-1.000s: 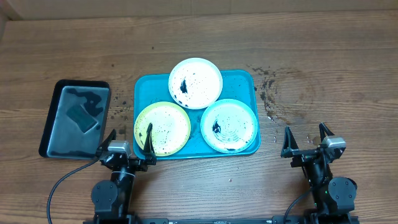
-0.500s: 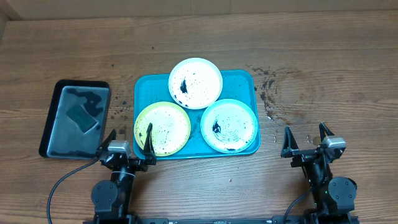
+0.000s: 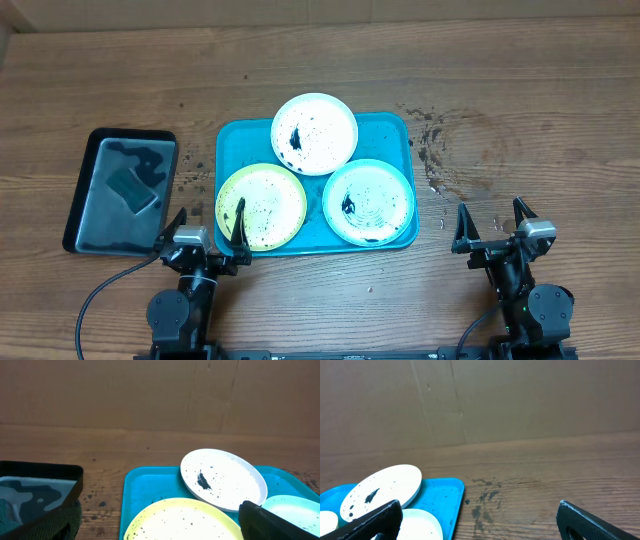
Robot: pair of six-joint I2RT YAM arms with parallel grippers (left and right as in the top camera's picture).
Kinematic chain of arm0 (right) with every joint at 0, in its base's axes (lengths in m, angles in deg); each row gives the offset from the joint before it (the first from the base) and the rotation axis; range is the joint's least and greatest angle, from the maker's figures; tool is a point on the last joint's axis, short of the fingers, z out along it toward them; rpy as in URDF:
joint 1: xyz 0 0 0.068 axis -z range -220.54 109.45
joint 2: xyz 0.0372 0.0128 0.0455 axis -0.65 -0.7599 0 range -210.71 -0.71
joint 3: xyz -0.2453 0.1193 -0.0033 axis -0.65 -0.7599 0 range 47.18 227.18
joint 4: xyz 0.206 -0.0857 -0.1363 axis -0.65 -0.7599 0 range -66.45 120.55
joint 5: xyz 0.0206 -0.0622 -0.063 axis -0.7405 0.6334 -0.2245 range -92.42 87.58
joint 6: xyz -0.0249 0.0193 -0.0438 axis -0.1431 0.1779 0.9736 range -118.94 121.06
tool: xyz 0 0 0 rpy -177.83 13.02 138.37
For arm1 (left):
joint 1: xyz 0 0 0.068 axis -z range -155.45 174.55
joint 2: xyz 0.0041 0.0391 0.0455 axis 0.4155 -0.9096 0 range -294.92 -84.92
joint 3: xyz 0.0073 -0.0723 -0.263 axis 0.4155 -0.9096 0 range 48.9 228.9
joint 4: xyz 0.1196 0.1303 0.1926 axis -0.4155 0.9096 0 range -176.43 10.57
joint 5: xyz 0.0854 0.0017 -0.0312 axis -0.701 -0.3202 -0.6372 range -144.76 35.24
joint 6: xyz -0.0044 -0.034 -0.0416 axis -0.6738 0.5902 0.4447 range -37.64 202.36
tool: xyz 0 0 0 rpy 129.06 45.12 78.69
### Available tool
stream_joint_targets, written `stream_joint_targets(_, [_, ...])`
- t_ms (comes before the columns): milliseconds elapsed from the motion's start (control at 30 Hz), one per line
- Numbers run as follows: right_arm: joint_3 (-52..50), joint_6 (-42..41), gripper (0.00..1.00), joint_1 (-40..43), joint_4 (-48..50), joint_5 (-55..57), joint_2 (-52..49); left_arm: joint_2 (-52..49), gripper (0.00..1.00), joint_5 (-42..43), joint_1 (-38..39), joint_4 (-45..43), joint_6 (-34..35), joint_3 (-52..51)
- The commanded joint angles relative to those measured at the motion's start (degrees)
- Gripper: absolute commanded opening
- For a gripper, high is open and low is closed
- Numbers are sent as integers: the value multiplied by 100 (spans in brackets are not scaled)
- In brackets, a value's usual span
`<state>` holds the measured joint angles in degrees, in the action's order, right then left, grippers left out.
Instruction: Clean dirty plates on tray and stack at the side
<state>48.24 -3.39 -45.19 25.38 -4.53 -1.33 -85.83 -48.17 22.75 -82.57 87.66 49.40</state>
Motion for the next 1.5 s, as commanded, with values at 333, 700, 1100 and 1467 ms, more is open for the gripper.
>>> stream_joint_targets(333, [-59, 0, 100, -17, 37, 57, 46, 66, 100, -39, -4, 15, -168, -22])
stream_joint_targets(700, [-59, 0, 100, -17, 37, 57, 46, 66, 100, -39, -4, 15, -168, -22])
stream_joint_targets(1100, [-59, 0, 100, -17, 37, 57, 46, 66, 100, 1217, -2, -179, 1207, -22])
stream_joint_targets(1467, [-59, 0, 100, -17, 37, 57, 46, 61, 100, 2177, -4, -3790, 1823, 321])
